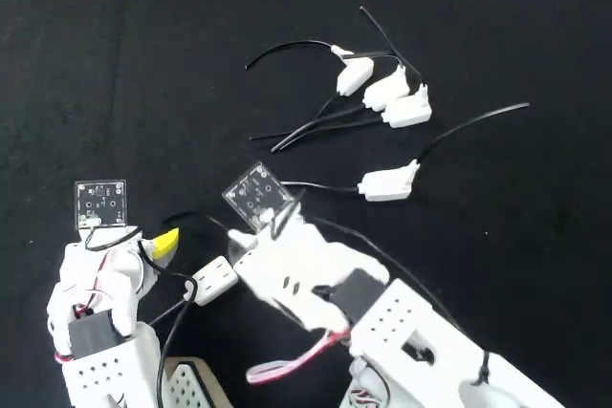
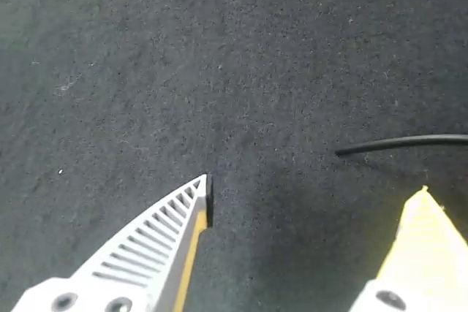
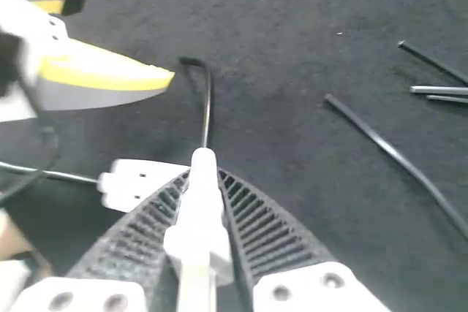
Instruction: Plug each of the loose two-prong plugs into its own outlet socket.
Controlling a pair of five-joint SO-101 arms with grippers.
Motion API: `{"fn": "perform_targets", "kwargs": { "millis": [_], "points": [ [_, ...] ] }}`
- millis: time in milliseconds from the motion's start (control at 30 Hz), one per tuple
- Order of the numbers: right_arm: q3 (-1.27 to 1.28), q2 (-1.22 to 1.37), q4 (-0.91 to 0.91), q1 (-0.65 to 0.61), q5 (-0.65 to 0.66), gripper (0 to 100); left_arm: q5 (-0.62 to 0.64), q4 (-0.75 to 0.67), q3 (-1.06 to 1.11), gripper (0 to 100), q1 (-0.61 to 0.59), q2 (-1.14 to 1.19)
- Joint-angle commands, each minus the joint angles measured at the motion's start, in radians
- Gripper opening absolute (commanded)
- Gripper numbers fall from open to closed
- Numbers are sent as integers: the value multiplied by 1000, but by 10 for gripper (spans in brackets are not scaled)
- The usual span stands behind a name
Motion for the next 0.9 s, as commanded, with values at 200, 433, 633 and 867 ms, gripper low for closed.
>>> {"fn": "perform_targets", "kwargs": {
  "millis": [200, 433, 633, 867],
  "points": [
    [-136, 420, 60, 103, 106, 16, -91, -12, 27, 396, -71, -2],
    [-332, 613, 209, 66, 101, 97, -180, 18, 39, 396, -67, -2],
    [-472, 782, 311, 71, 107, 97, -203, 23, 39, 396, -67, -2],
    [-608, 924, 428, 72, 110, 97, -215, 23, 41, 396, -67, -2]
  ]
}}
